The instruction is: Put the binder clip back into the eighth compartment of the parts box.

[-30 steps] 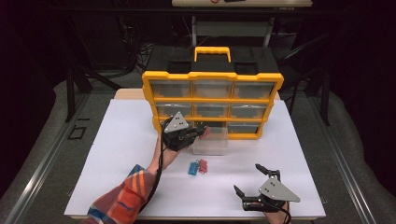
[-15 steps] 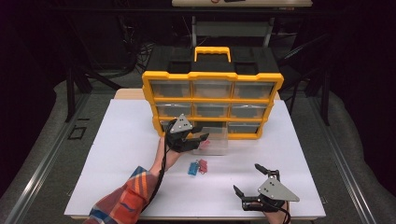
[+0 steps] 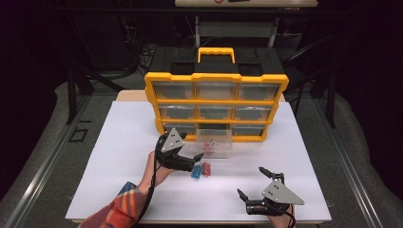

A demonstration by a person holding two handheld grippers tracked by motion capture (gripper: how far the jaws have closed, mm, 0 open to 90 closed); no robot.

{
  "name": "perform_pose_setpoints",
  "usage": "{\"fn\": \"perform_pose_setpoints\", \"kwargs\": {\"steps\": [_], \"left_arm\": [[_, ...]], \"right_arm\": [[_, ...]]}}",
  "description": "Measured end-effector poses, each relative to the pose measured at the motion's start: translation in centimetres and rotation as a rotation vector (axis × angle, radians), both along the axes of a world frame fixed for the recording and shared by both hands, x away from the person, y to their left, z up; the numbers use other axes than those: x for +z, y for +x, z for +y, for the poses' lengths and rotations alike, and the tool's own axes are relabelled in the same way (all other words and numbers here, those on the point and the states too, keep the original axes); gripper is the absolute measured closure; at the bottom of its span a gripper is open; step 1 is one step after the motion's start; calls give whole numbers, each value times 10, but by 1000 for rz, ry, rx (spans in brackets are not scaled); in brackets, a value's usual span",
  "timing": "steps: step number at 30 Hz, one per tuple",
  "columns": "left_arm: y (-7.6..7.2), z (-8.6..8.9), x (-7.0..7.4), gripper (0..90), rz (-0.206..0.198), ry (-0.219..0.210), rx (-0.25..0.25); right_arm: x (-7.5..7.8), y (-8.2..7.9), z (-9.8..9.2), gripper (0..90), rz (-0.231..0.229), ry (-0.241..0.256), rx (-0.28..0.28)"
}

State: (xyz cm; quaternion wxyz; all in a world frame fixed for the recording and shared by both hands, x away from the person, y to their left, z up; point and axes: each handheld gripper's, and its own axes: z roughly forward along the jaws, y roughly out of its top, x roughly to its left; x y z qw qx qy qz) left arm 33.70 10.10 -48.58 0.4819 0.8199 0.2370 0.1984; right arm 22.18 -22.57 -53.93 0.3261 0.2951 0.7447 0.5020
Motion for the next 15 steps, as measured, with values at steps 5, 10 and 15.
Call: {"fn": "perform_pose_setpoints", "kwargs": {"steps": [5,10,15], "left_arm": [[-5,10,-13,22,18,-2,25],[-9,16,-17,0,22,-6,40],[-14,15,-21,0,13,2,40]], "right_arm": [[1,-1,2,24,-7,-4,2],[0,0,2,23,1,-8,4],[1,-1,1,24,-4,-5,2]]}}
